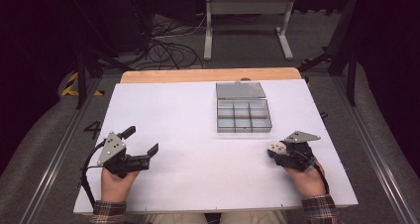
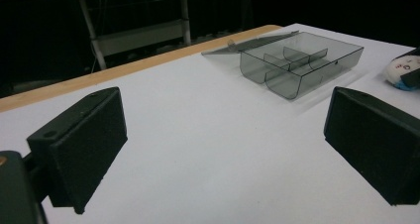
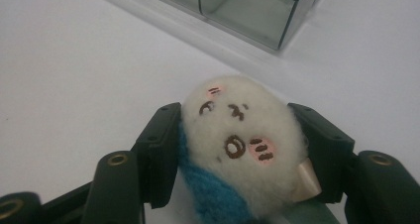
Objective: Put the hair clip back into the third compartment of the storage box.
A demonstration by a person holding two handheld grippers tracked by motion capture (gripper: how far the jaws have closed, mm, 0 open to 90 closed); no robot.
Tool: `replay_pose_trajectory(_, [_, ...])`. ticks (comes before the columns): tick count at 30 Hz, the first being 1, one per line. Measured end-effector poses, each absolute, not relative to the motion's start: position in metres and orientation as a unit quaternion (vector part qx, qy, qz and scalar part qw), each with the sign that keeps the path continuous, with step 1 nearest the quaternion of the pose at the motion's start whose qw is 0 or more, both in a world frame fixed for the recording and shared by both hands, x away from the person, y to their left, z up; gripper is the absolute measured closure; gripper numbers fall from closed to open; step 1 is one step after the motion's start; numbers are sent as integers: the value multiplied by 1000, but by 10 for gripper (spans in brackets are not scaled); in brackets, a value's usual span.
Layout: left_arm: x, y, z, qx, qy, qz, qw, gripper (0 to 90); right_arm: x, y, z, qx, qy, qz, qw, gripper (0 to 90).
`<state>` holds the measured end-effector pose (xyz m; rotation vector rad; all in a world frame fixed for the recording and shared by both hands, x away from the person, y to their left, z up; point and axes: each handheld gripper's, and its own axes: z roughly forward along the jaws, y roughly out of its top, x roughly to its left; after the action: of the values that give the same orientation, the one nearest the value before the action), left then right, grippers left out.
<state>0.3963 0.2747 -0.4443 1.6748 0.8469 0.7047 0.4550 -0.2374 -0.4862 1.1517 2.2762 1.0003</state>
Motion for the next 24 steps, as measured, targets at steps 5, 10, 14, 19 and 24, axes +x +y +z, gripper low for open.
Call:
replay_pose_trajectory(5, [396, 275, -444, 706, 355, 297, 536, 35, 454, -236, -485, 410, 812, 363, 204, 428])
replay_pose_trajectory(10, [396, 275, -444, 705, 355, 297, 537, 36, 453, -236, -483, 408, 808, 371, 207, 434])
replay_pose_trajectory(14, [396, 276, -444, 707, 353, 299, 536, 36, 452, -235, -480, 408, 804, 376, 214, 436])
replay_pose_trajectory(19, [396, 276, -444, 705, 355, 298, 536, 36, 451, -235, -478, 406, 800, 382, 221, 436])
replay_pose_trajectory(24, [396, 276, -444, 703, 356, 299, 538, 37, 450, -235, -474, 406, 792, 393, 231, 436])
